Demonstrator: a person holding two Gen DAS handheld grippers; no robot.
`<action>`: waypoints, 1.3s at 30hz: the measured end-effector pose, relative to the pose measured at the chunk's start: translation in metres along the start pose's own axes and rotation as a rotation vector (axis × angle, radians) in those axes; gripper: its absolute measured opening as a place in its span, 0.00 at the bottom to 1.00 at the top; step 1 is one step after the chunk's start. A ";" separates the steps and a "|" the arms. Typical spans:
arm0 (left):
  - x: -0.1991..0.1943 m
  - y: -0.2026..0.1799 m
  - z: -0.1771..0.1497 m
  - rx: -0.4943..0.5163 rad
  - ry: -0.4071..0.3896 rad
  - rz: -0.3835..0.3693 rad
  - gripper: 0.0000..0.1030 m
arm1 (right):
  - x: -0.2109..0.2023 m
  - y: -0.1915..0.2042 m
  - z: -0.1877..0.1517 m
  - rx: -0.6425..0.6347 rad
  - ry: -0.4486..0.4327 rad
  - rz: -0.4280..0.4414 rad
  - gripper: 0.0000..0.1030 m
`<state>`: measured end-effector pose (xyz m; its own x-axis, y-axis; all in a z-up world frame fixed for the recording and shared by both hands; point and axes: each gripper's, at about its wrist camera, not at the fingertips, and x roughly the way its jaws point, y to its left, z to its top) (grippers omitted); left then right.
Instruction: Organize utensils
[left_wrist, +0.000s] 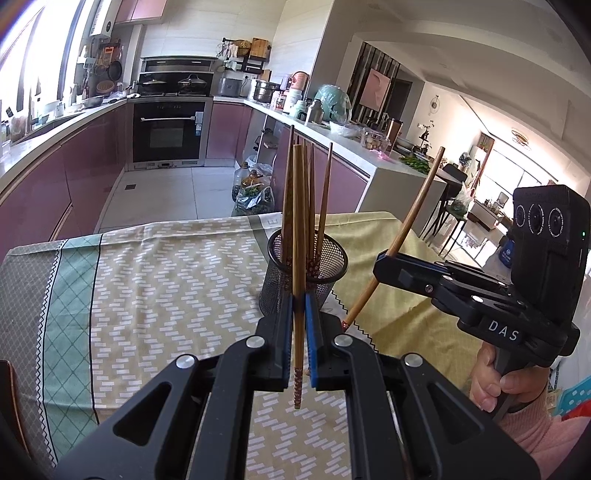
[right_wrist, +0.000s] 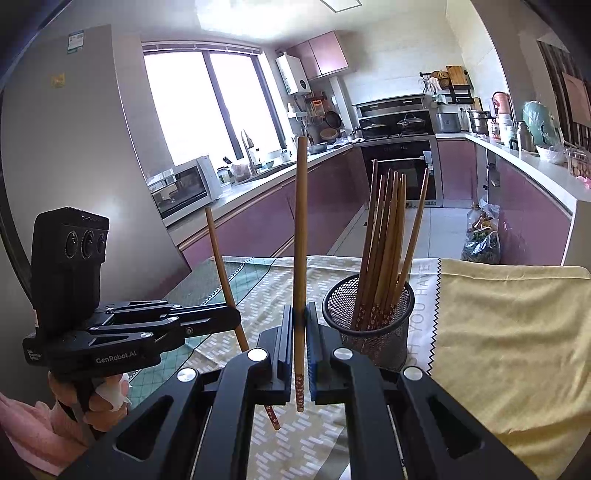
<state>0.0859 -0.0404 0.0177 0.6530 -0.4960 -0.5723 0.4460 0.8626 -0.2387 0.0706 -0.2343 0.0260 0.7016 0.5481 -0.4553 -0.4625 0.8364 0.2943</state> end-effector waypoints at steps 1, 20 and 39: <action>0.000 0.000 0.001 0.001 0.000 -0.001 0.07 | 0.000 0.000 0.000 0.000 0.000 0.000 0.06; 0.001 -0.005 0.007 0.017 -0.007 0.001 0.07 | 0.000 -0.001 0.001 -0.002 -0.005 -0.001 0.06; 0.001 -0.009 0.015 0.029 -0.016 0.004 0.07 | 0.000 -0.003 0.007 -0.004 -0.010 -0.005 0.06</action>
<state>0.0912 -0.0502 0.0311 0.6643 -0.4945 -0.5605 0.4609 0.8613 -0.2137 0.0753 -0.2369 0.0310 0.7092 0.5441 -0.4483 -0.4612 0.8390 0.2887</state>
